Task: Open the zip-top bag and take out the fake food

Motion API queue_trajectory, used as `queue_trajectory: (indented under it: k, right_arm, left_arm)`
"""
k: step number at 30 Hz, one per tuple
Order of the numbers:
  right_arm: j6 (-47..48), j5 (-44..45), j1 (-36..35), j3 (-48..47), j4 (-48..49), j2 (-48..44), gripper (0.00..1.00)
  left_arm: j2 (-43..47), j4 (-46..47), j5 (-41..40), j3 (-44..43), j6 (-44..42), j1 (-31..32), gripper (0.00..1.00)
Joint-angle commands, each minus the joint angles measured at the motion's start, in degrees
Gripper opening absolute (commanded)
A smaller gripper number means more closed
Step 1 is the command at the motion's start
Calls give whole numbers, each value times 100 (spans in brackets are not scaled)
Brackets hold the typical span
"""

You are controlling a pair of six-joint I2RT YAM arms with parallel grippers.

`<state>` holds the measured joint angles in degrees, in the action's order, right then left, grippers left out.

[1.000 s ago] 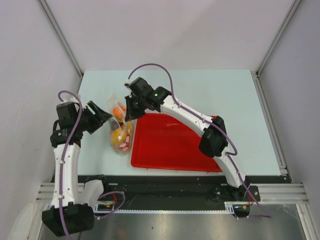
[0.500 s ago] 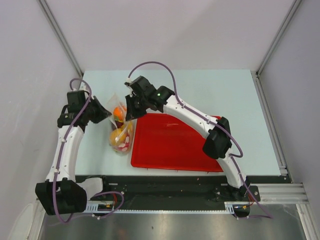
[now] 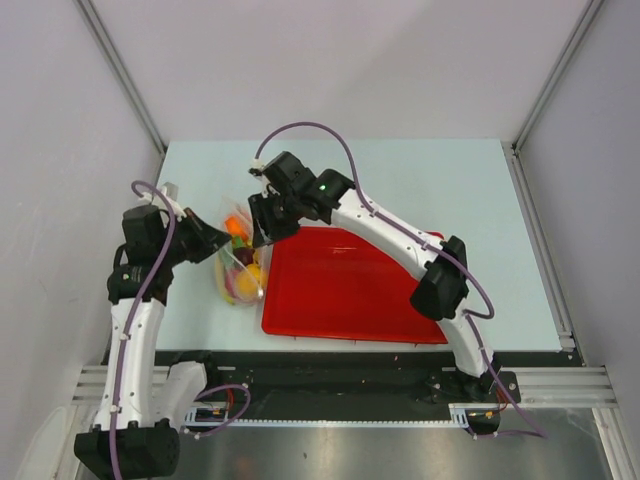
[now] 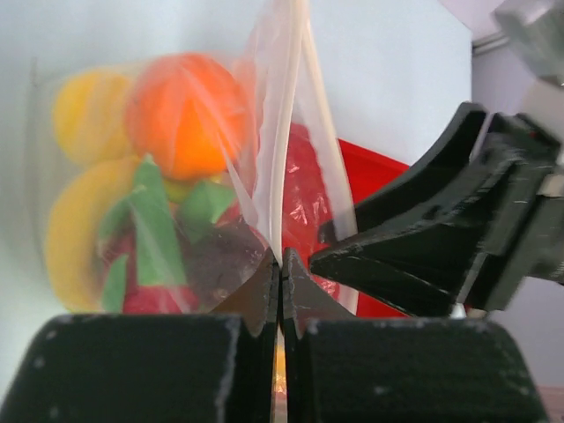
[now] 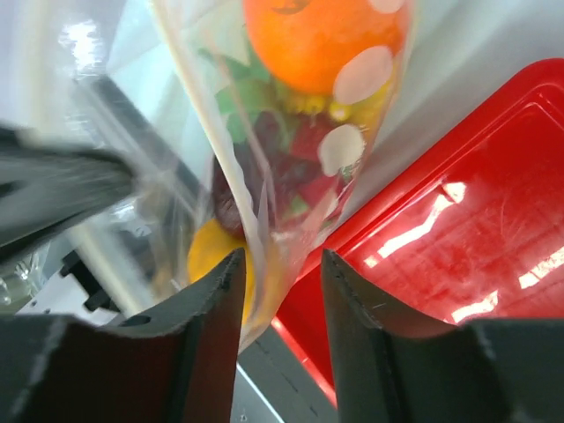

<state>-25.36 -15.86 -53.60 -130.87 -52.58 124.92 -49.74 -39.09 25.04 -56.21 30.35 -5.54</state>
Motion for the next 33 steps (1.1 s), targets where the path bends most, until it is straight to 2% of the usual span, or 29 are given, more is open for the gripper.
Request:
queue_trajectory:
  k: [1, 2, 6, 7, 10, 16, 24, 30, 33]
  right_arm:
    - [-5, -6, -115, -290, -68, -784, 48]
    - [40, 56, -98, -316, -129, -803, 50]
    - [146, 109, -159, -633, -464, -820, 49]
    - [172, 13, -229, -581, -386, -838, 47]
    - [59, -381, -221, -283, -61, -812, 31]
    - [58, -628, -168, -439, 204, -364, 24]
    - [154, -638, -159, -18, 643, -83, 34]
    - [374, -445, -159, 61, 915, 207, 51]
    - [366, -383, -194, 132, 1065, 295, 54]
  left_arm:
    - [358, 754, 345, 522, 490, 44, 0]
    - [377, 745, 309, 540, 437, 36, 0]
    - [333, 727, 309, 435, 463, 36, 0]
    - [359, 771, 300, 435, 507, 36, 0]
    - [421, 833, 195, 356, 621, 36, 0]
    - [403, 710, 194, 162, 656, 44, 0]
    - [403, 719, 265, 189, 762, 44, 0]
    - [386, 710, 309, 206, 806, 44, 0]
    - [421, 736, 318, 259, 850, 44, 0]
